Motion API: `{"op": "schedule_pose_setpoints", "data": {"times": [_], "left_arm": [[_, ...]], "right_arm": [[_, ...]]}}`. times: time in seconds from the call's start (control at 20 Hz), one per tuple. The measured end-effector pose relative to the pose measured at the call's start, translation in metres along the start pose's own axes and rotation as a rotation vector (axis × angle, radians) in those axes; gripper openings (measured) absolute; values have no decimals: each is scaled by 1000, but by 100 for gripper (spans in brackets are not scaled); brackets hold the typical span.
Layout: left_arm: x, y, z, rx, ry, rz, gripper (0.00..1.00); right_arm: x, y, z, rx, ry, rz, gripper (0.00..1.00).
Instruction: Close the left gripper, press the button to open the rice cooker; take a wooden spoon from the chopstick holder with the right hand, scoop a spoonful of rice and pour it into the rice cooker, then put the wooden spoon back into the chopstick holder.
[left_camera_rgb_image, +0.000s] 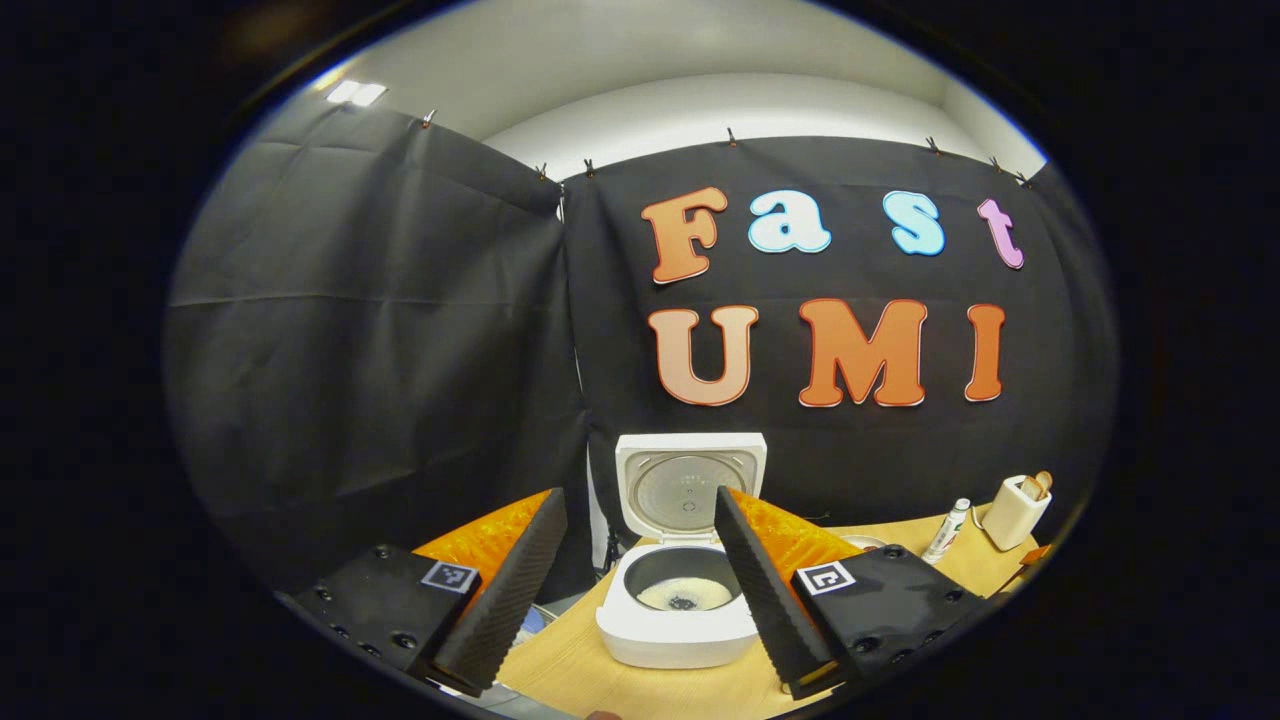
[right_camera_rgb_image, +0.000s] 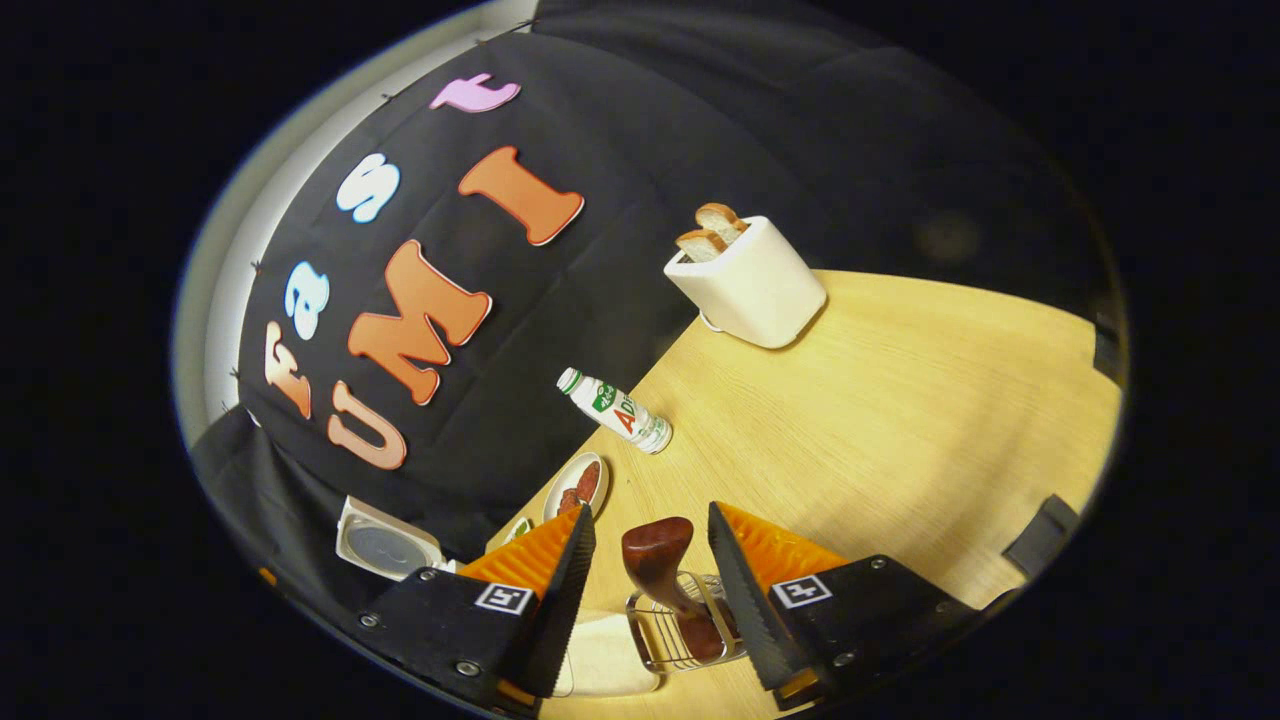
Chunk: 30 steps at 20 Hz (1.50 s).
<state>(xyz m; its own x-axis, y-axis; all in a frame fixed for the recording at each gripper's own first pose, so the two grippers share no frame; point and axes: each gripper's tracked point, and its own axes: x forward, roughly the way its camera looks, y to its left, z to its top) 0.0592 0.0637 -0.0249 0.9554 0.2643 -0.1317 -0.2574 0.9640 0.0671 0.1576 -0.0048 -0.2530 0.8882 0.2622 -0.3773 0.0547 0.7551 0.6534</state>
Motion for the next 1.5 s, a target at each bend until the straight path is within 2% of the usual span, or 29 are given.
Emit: {"op": "schedule_pose_setpoints", "data": {"times": [0.1,0.15,0.2,0.25,0.3,0.4,0.55,0.65,0.9,1.05,1.2,1.5], "left_arm": [[-6,-1,-7,4,18,1,100],[-7,0,-10,-1,28,2,100],[-9,0,-14,-9,37,4,100],[-9,0,-16,-19,45,10,100],[-10,0,-17,-28,50,14,100],[-11,7,-18,-36,50,28,100],[-8,9,-15,-35,42,14,100],[-3,17,-13,-31,38,9,100],[13,17,-10,-21,33,-47,100],[27,18,-12,-16,32,-111,100],[43,24,-14,-21,35,-159,100],[71,37,-15,-42,39,-222,100]], "right_arm": [[-1,-2,-6,17,12,12,61],[-1,0,-2,32,12,24,51],[-1,3,-1,47,13,37,57],[0,3,-3,50,20,33,27],[0,4,-5,41,22,44,34],[2,8,-5,37,24,58,31],[2,12,-3,28,6,39,24],[-1,26,0,-14,-7,46,22],[-23,69,14,-152,-71,41,22],[-42,102,19,-186,-133,57,21],[-55,137,8,-212,-160,84,21],[-54,193,-40,-270,-176,111,21]]}}
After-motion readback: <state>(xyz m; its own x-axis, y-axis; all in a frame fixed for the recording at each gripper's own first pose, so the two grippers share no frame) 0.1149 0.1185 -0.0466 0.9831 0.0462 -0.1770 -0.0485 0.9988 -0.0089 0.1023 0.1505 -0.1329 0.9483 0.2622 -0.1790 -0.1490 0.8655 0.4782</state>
